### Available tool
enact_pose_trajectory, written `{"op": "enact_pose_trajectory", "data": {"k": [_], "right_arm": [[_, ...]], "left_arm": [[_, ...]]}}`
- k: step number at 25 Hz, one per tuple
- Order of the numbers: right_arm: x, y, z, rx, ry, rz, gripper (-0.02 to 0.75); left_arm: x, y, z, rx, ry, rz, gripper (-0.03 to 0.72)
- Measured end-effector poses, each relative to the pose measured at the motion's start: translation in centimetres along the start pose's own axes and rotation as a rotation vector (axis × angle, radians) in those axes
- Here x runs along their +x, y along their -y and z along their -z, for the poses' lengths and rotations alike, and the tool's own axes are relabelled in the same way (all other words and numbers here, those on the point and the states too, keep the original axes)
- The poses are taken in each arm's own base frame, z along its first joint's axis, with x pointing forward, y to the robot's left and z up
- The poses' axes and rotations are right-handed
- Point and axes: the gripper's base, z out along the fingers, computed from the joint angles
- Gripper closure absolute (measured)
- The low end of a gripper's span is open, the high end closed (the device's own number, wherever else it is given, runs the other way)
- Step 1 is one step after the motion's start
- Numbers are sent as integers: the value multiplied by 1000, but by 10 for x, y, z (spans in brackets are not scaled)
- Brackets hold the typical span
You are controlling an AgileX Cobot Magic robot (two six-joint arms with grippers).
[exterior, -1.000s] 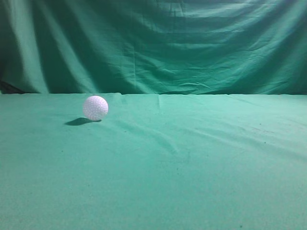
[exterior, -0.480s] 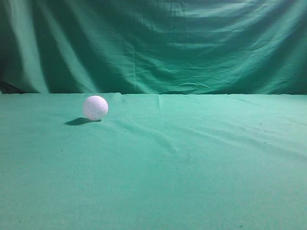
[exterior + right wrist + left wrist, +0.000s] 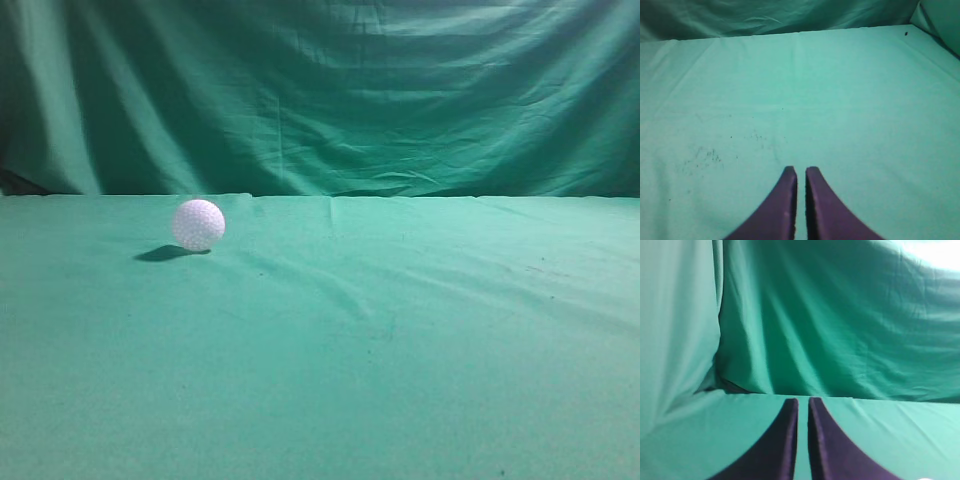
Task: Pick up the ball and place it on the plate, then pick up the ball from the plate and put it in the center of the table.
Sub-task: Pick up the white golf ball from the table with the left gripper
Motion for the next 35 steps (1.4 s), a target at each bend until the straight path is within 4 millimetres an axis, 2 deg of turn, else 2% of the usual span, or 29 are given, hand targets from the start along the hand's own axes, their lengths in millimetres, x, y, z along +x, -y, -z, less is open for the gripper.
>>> {"op": "enact_pose_trajectory", "data": {"k": [3,5,11,16,22,26,30,35], "right_arm": [[0,0,0,0,0,0,682],[0,0,0,0,0,0,682],[0,0,0,0,0,0,682],[0,0,0,0,0,0,682],[0,0,0,0,0,0,682],[0,0,0,0,0,0,682],[0,0,0,0,0,0,682],[0,0,0,0,0,0,682]], "left_arm": [[0,1,0,0,-83,91,636],[-11,3,-3,0,-151,108,636],[-33,6,-29,-14,-424,119,636],[-33,10,-52,13,-453,144,636],[-38,18,-67,67,-517,131,636],[-41,31,-85,168,-716,17,636],[-37,53,-109,315,-908,-68,636],[-21,86,-143,445,-1043,-128,636]]}}
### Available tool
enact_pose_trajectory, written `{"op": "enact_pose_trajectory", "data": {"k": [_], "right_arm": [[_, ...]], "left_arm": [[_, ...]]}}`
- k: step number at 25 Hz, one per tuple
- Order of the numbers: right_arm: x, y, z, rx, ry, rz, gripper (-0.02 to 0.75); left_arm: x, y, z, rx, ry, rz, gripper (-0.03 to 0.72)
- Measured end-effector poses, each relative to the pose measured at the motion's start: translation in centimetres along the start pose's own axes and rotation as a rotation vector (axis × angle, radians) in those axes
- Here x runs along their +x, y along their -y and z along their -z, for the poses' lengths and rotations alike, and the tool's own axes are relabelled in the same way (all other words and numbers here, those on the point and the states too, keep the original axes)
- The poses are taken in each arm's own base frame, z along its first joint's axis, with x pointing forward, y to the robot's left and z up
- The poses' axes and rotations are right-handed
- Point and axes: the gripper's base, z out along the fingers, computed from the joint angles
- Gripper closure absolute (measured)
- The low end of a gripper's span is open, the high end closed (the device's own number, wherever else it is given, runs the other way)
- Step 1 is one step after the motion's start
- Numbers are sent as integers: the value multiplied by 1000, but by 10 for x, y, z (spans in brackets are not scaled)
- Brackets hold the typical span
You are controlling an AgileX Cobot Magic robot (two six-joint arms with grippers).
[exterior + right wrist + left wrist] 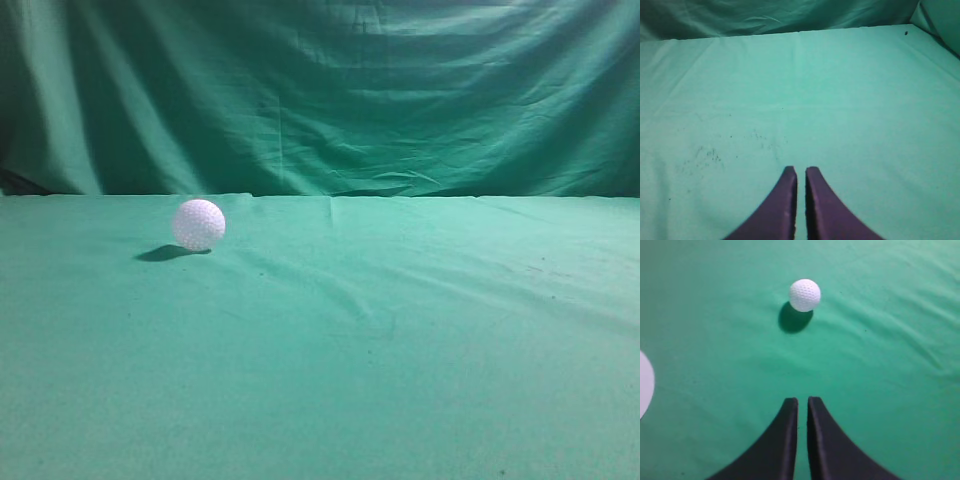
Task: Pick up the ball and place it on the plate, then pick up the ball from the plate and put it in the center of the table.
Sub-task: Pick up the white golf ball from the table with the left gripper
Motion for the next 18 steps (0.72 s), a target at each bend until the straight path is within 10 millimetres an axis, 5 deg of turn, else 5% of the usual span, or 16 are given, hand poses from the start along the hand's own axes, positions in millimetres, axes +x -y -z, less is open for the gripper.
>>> {"op": "enact_pose_trajectory", "data": {"k": [9,17,18], "right_arm": [[0,0,0,0,0,0,682],[0,0,0,0,-2,0,682],[0,0,0,0,-2,0,682]], "left_arm": [[-62,6,-67,83,-227,11,636],[-88,2,-127,115,-316,-73,636],[-89,1,-133,117,-322,-83,577]]}}
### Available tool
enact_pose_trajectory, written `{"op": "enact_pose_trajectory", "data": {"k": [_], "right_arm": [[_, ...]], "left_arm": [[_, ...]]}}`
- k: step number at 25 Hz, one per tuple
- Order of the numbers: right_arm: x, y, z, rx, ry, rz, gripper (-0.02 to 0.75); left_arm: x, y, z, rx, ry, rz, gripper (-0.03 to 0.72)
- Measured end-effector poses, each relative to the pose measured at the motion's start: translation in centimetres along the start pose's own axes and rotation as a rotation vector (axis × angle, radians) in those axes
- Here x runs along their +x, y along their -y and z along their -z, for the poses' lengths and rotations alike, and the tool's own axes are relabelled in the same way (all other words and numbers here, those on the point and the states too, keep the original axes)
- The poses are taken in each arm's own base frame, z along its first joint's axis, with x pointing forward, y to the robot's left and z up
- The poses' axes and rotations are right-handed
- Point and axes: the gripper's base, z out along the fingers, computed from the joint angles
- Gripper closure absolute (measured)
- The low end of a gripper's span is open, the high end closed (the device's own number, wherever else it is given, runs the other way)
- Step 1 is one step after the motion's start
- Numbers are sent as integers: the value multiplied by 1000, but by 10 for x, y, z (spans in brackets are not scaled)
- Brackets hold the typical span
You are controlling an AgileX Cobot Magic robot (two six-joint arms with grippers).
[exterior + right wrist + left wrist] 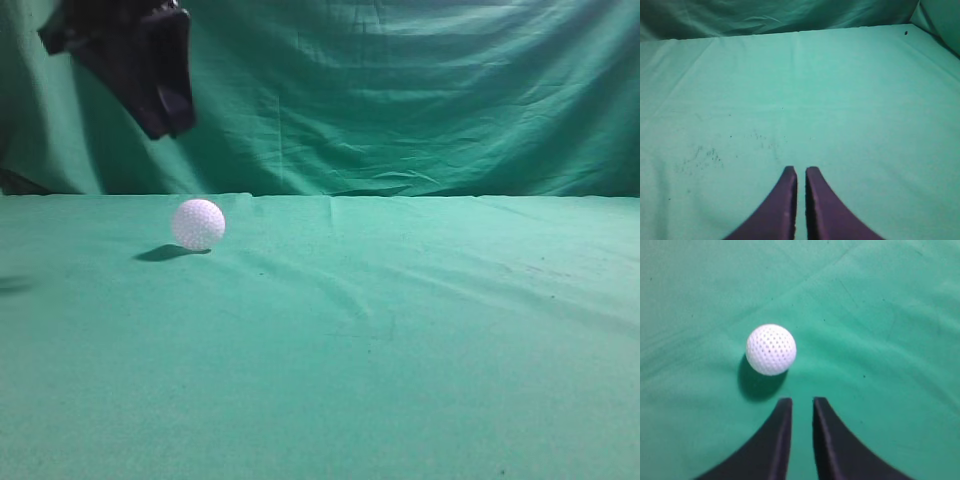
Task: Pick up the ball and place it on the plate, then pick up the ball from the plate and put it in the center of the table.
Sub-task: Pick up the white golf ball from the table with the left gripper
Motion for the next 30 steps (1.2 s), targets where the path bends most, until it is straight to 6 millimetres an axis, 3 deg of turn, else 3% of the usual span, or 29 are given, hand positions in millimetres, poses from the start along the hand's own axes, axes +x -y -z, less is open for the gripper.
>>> {"op": "enact_pose_trajectory", "data": {"k": [2,8,10,14,16,22,25,28,30], "right_arm": [[0,0,0,0,0,0,682],[0,0,0,0,0,0,682],[0,0,0,0,0,0,682],[0,0,0,0,0,0,682],[0,0,0,0,0,0,682],[0,0,0,0,0,0,682],[0,0,0,0,0,0,682],[0,0,0,0,0,0,682],[0,0,0,0,0,0,682]], "left_arm": [[-4,-2,-9,1,-10,-5,487],[-8,-8,-32,-4,-16,-3,88],[-8,-10,-40,-4,-28,-1,38],[-10,-14,-58,-2,-55,5,53],[-12,-16,-65,-7,-65,-3,129],[-13,-20,-80,-18,-92,-16,114],[-12,-21,-83,-18,-96,-15,174],[-13,-21,-82,-18,-94,-15,350],[-13,-21,-82,-18,-94,-15,379]]}}
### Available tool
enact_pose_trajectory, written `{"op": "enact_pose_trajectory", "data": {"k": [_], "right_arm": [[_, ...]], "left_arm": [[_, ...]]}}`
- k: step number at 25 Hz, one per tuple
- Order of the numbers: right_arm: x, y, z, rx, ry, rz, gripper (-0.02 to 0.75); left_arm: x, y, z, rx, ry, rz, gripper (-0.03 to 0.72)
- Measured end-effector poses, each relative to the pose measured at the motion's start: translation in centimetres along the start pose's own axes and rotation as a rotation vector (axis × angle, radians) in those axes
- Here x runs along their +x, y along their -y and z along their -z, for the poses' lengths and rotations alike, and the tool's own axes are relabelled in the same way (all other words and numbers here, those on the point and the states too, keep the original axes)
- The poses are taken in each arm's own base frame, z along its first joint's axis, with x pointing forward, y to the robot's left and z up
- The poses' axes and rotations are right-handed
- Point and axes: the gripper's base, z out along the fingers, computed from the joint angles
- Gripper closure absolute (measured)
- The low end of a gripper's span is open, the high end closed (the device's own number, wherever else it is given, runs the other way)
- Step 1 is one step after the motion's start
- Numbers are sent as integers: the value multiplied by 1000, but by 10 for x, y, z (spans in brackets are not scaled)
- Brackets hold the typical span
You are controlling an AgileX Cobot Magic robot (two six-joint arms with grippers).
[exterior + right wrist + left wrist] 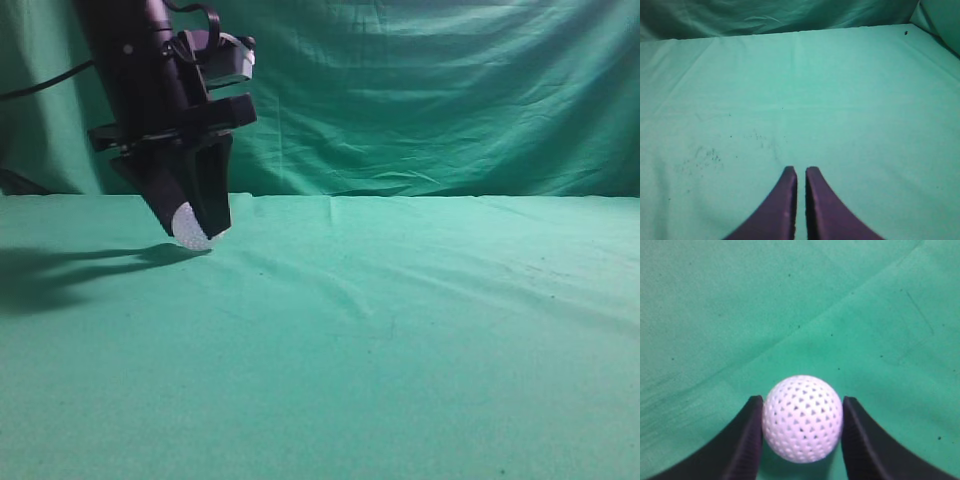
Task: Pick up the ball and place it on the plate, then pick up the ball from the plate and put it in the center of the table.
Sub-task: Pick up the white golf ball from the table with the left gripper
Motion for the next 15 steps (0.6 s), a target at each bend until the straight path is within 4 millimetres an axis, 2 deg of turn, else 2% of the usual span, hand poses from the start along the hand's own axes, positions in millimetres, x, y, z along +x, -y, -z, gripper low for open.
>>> {"op": "enact_pose_trajectory", "data": {"k": [3,7,10,15], "right_arm": [[0,0,0,0,0,0,682],[0,0,0,0,0,0,682],[0,0,0,0,0,0,682],[0,0,0,0,0,0,682]], "left_arm": [[-3,0,4,3,-12,-9,379],[-15,0,22,-9,-62,-29,379],[-19,-4,41,-78,-75,6,379],[-14,-13,85,-195,-67,79,379]]}}
